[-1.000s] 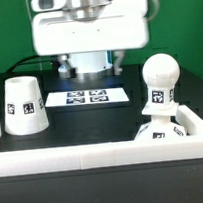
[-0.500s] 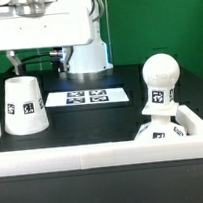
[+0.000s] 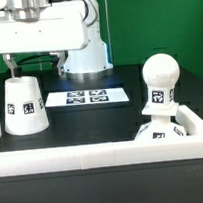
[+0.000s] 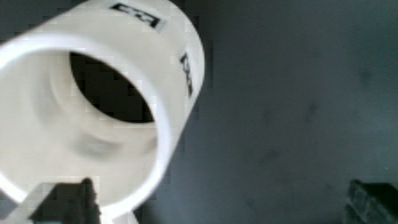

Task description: Assemble lamp

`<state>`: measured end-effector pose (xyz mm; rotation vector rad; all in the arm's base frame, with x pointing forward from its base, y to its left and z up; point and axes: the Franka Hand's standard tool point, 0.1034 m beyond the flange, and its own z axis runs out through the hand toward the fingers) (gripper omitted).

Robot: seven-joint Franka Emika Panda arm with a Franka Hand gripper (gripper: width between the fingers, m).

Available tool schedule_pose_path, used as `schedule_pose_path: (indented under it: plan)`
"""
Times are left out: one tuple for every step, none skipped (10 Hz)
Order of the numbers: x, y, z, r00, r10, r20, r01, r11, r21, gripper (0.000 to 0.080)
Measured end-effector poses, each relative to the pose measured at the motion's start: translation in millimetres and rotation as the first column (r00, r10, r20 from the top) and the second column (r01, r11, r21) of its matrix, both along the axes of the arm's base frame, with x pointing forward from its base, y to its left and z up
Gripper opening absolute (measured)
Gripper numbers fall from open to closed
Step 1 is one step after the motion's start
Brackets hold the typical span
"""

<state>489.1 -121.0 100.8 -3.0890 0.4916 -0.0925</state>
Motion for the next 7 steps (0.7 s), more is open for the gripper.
schedule_pose_path:
  plan:
    - [-3.8,0.3,-6.2,1.0,0.001,-0.002,-0.001,1.0,-0.006,0.0699]
    - [-4.5,0.3,-9.7,1.0,0.004,0.001,-0.004,1.0,-0.011,0.0699]
    - [-5.2,0.8,-12.2,1.0,0.008,-0.003,-0.008,1.0,-0.012,0.0699]
    - [-5.9,1.2,-14.7,1.0,0.011,-0.008,-0.012,1.0,-0.013,0.0699]
    - [-5.9,1.3,-15.9,1.0,0.012,-0.01,-0.013,1.0,-0.013,0.0572]
    - [-5.8,1.7,-16.2,1.0,0.013,-0.01,-0.014,1.0,-0.013,0.0572]
    - [-6.0,1.7,-16.5,1.0,0.014,-0.011,-0.014,1.0,-0.013,0.0433]
